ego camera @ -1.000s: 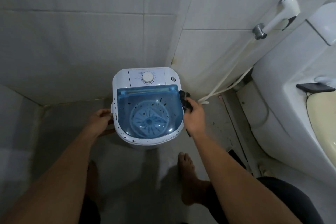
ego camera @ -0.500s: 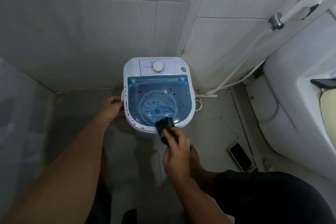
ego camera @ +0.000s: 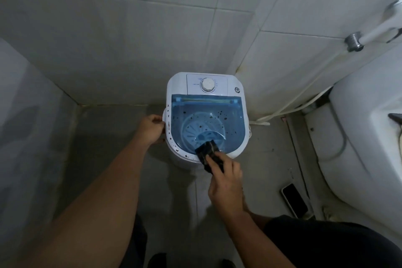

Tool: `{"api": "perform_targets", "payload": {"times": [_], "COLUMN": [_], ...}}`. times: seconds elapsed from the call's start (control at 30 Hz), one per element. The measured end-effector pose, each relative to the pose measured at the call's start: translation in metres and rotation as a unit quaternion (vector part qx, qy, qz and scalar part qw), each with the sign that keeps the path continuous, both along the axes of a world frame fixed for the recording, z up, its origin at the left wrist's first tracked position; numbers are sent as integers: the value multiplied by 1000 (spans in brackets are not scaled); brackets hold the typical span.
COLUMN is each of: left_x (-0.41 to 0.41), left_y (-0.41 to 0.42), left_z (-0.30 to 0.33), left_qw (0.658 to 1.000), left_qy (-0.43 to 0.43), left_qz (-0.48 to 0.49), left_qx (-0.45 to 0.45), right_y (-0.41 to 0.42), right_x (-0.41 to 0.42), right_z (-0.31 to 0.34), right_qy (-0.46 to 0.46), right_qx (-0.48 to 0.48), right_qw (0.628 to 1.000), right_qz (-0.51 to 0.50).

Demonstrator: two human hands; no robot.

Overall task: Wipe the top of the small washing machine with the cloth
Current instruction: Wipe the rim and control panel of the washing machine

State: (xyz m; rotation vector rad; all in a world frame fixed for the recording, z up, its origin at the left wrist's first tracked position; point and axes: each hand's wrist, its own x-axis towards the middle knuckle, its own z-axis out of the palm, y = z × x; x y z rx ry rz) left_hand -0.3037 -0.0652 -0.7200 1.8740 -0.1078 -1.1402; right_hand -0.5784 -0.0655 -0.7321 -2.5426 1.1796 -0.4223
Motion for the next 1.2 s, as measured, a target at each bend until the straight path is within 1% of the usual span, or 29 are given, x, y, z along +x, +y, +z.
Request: {"api": "perform_targets", "payload": {"times": [0.13, 0.2, 0.27, 0.37, 0.43, 0.53, 0.6, 0.73, 0.8, 0.9, 0.97, 1.07, 1.13, 1.2], "left_x": [4, 4, 5, 9, 11, 14, 18, 25, 28, 34, 36, 36, 35, 36], "left_y": [4, 4, 6, 8, 9, 12, 15, 20, 21, 22, 22, 21, 19, 18], "left_z": [0, 0, 1, 4, 4, 0, -2, -3, -1, -3, -4, -4, -4, -5], "left_qw": [1000, 1000, 999, 997, 994, 990, 986, 974, 967, 957, 953, 955, 957, 959], "left_qy": [0, 9, 30, 77, 101, 132, 161, 217, 243, 281, 290, 285, 280, 275], "left_qz": [-18, -18, -11, -5, 4, 23, 33, 47, 47, 42, 54, 55, 54, 52], "left_qx": [4, 5, 3, -13, -28, -31, -38, -52, -54, -64, -65, -55, -51, -50], "right_y": [23, 21, 13, 0, -6, -5, -2, -9, -21, -60, -107, -174, -195, -191], "right_x": [42, 51, 44, 9, -11, -10, 7, 57, 88, 148, 197, 257, 273, 273], "right_z": [6, 8, 11, 14, 17, 13, 11, 27, 39, 55, 62, 74, 75, 73], "right_qy": [93, 121, 120, 113, 142, 204, 221, 212, 211, 247, 272, 310, 327, 320], "right_qx": [-2, -19, -18, -7, 5, -10, -42, -83, -96, -110, -129, -137, -113, -105], "right_qw": [987, 978, 979, 987, 985, 968, 957, 945, 938, 920, 920, 928, 931, 934], "right_qz": [131, 167, 163, 117, 100, 146, 184, 233, 259, 285, 252, 153, 120, 122]}}
